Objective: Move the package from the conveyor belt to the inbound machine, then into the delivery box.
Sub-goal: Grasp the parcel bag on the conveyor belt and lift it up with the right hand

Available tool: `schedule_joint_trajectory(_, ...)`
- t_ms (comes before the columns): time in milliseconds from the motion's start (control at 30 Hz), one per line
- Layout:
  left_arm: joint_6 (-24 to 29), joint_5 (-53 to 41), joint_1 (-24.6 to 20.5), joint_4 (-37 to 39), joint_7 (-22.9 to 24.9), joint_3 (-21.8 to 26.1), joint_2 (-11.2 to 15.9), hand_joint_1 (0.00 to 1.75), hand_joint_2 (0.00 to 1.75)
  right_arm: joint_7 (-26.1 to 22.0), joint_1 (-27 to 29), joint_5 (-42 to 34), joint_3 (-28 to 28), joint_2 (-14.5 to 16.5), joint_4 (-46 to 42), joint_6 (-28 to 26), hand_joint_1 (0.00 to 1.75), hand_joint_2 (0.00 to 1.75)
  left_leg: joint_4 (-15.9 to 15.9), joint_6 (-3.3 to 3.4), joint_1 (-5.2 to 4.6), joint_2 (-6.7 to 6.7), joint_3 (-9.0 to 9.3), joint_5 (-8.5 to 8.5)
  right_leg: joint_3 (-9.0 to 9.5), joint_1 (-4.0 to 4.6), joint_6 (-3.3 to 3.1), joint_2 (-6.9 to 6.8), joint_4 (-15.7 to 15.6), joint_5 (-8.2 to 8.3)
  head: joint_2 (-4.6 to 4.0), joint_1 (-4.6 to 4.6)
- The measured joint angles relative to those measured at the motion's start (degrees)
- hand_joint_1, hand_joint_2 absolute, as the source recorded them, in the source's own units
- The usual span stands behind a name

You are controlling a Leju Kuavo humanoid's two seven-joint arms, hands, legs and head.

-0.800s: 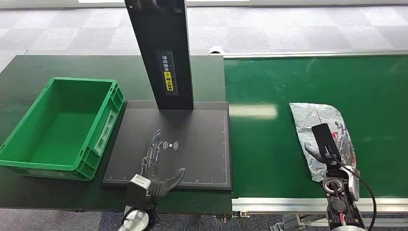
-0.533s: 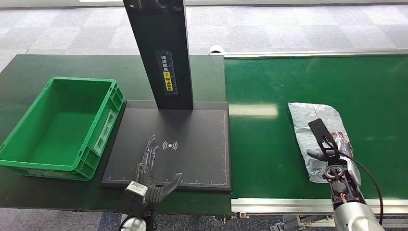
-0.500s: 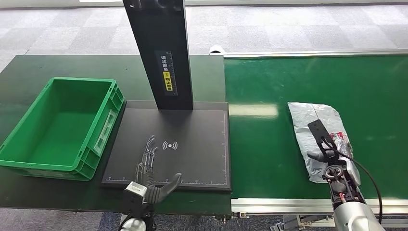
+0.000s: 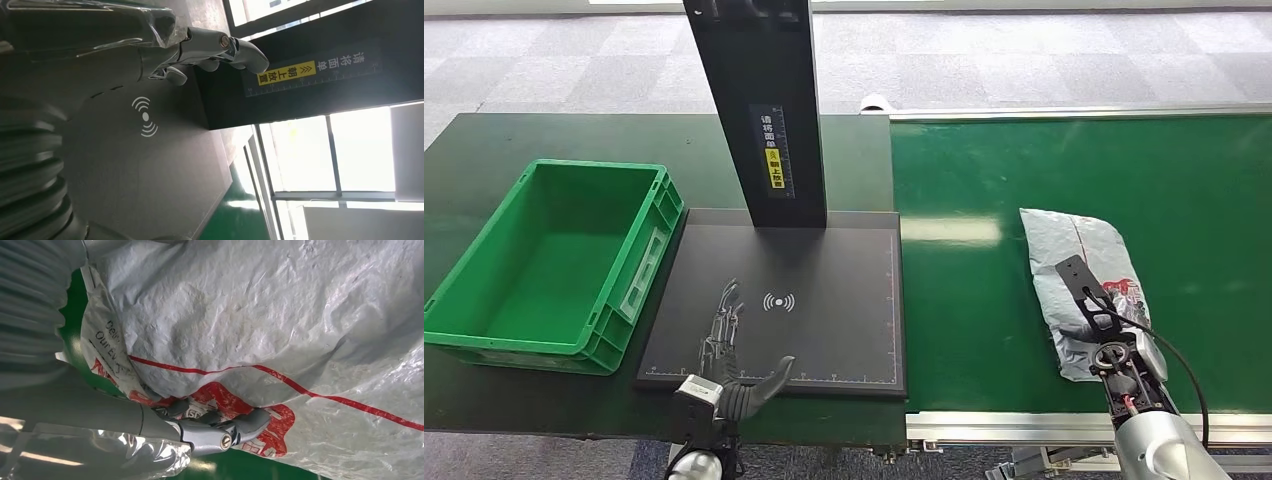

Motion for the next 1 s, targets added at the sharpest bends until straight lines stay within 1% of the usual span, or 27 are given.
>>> schedule_joint_trajectory(433,0.0,0.0,0.0,0.0,0.0,0.1,0.0,0.00,1.75,0.0,-0.2,0.0,0.2,0.0,0.9,0.0,0.00,1.75,0.0,0.00,0.01,-0.01,0.00,0.00,0.00,0.01,0.00,0.00,0.0,0.00,0.00,0.00)
schedule_joint_trajectory(500,-0.1,0.0,0.0,0.0,0.0,0.1,0.0,0.00,1.75,0.5,-0.3,0.4,0.2,0.0,1.0,1.1,0.00,1.75,0.0,0.00,0.01,-0.01,0.00,0.00,0.00,0.01,0.00,0.00,0.0,0.00,0.00,0.00)
schedule_joint_trajectory(533,-0.1,0.0,0.0,0.0,0.0,0.1,0.0,0.00,1.75,1.0,-0.3,0.9,0.3,0.0,1.1,2.0,0.05,1.75,0.0,0.00,0.01,-0.01,0.00,0.00,0.00,0.01,0.00,0.00,0.0,0.00,0.00,0.00)
schedule_joint_trajectory(633,-0.2,-0.2,0.0,0.0,0.0,0.1,0.0,0.00,1.75,2.7,-0.5,2.9,0.6,-0.1,1.3,4.6,1.34,1.75,0.0,0.00,0.01,-0.01,0.01,0.00,0.00,0.01,0.00,-0.04,0.0,0.00,0.00,0.00)
schedule_joint_trajectory(667,-0.2,-0.3,0.1,0.0,0.1,0.1,0.0,0.00,1.75,3.1,-0.4,3.6,0.7,-0.1,1.4,5.0,1.73,1.75,0.0,0.00,0.01,-0.02,0.01,0.00,0.01,0.01,0.00,-0.07,0.0,0.00,0.00,0.00)
schedule_joint_trajectory(800,0.0,-1.0,0.2,0.0,0.3,0.2,0.0,0.00,1.75,4.2,-0.2,6.2,1.5,-0.1,1.5,5.2,1.75,1.75,0.0,0.00,0.01,-0.06,0.01,0.00,0.03,0.01,0.00,-0.15,0.0,-0.01,0.00,0.00)
schedule_joint_trajectory(867,0.0,-1.0,0.4,-0.1,0.3,0.5,0.0,0.00,1.75,3.7,-0.2,6.7,1.7,0.0,1.5,4.5,1.75,1.75,0.0,0.00,0.01,-0.06,0.01,0.00,0.05,0.02,0.01,-0.15,0.0,-0.01,0.00,0.01)
schedule_joint_trajectory(900,-0.1,-0.9,0.6,-0.4,0.1,0.6,0.0,0.00,1.75,2.5,-0.2,6.3,1.6,0.2,1.5,4.2,1.75,1.75,0.0,0.00,0.01,-0.06,0.01,0.00,0.06,0.02,0.00,-0.15,0.0,-0.01,0.00,0.01)
schedule_joint_trajectory(1000,-0.6,-0.8,0.9,-3.7,-0.4,0.8,0.1,0.00,1.75,-3.9,-0.5,3.8,1.1,1.7,1.4,4.8,1.75,1.75,0.0,0.00,0.02,0.12,0.04,0.00,0.04,0.04,-0.01,0.02,0.0,0.01,0.00,0.00)
